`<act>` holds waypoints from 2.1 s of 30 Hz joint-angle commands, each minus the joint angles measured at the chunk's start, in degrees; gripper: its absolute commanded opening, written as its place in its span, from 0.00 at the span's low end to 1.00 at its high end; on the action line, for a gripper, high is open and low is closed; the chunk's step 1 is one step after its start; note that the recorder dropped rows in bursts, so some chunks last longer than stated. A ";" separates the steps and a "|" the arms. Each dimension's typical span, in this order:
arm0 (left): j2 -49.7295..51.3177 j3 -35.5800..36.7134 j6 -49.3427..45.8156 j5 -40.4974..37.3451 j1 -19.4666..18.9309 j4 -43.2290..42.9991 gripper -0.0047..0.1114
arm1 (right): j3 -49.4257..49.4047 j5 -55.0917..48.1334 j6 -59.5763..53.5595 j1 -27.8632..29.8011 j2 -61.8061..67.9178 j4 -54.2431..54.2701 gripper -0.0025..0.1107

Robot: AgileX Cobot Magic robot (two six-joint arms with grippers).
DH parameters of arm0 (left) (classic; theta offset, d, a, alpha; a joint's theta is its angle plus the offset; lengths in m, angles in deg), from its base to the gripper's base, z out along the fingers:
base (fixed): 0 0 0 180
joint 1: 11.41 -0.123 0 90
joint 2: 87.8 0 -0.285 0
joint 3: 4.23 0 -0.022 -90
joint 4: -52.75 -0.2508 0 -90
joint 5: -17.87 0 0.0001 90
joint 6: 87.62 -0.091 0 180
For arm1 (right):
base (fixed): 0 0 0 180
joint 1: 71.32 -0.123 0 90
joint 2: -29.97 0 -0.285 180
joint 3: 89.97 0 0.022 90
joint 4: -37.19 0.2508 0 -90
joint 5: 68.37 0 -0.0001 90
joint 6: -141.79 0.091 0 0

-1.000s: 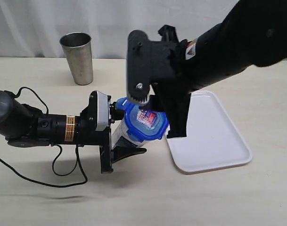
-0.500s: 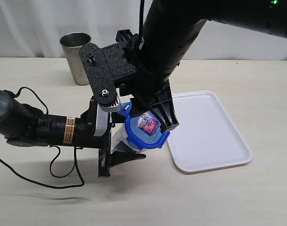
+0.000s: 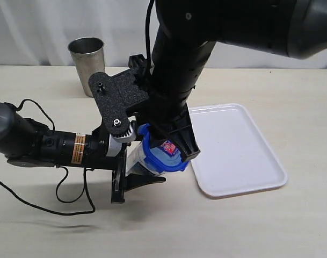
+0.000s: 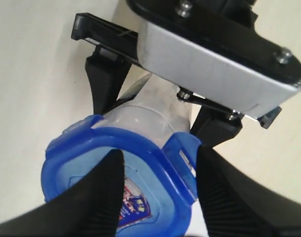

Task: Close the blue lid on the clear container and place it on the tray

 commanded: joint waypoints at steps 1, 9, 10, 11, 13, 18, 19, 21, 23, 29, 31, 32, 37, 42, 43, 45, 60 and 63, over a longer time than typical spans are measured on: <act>-0.46 -0.23 0.30 1.74 0.31 -0.71 0.04 | -2.20 -2.99 -0.53 -0.05 0.71 -0.28 0.41; -0.46 -0.23 0.30 4.87 0.31 -0.80 0.04 | -5.03 -1.99 -1.49 -0.05 0.71 -0.58 0.41; -0.46 -0.23 0.30 5.54 0.31 -0.80 0.04 | -5.03 -1.72 -1.49 -0.05 0.71 -0.45 0.41; -0.46 -0.23 0.30 6.04 0.31 -0.69 0.04 | -5.03 -1.23 -1.49 -0.05 0.71 -0.18 0.41; -0.46 -0.23 0.30 6.04 0.31 -0.60 0.04 | -5.03 -0.39 -1.49 -0.05 0.71 0.85 0.41; -0.46 -0.23 0.30 6.04 0.31 -0.34 0.04 | -5.03 -0.17 -1.49 -0.05 0.98 2.00 0.41; -0.46 -0.23 0.30 6.04 0.31 -0.34 0.04 | -5.03 -0.54 -1.49 -0.05 1.35 2.00 0.41; -0.46 -0.23 0.30 6.04 0.31 -0.34 0.04 | -5.03 -0.86 -1.49 -0.05 1.96 2.93 0.41; -0.46 -0.23 0.30 6.04 0.31 -0.34 0.04 | -5.03 -0.99 -1.59 -0.66 2.80 2.44 0.41; -0.46 -0.23 0.30 6.04 0.31 -0.34 0.04 | -5.03 -0.99 -1.26 -3.40 3.89 -2.39 0.31; -0.46 -0.23 0.30 6.04 0.31 -0.34 0.04 | -5.03 -0.99 -1.02 -3.40 3.89 -2.36 0.31; -0.46 -0.23 0.30 6.04 0.31 -0.34 0.04 | -5.03 -1.13 -1.02 -3.40 3.89 -2.36 0.31; -0.46 -0.23 0.30 6.04 0.31 -0.57 0.04 | -5.16 -1.53 -1.02 -3.55 4.22 -2.19 0.31; -0.46 -0.23 0.30 6.04 0.31 -0.57 0.04 | -5.16 -0.80 -1.02 -4.07 4.36 -3.27 0.31; -0.46 -0.23 0.30 6.04 0.31 -0.57 0.04 | -5.16 -0.80 -1.02 -4.07 4.46 -3.27 0.31; -0.46 -0.23 0.30 6.04 0.31 -0.57 0.04 | -5.16 -0.80 -1.02 -4.07 4.52 -3.40 0.31; -0.46 -0.23 0.30 6.04 0.31 -0.57 0.04 | -5.16 -2.24 -1.87 -4.07 4.75 -4.36 0.17; -0.46 -0.23 0.30 6.04 0.31 -0.57 0.04 | -5.16 -2.76 -1.87 -4.07 4.75 -6.92 0.13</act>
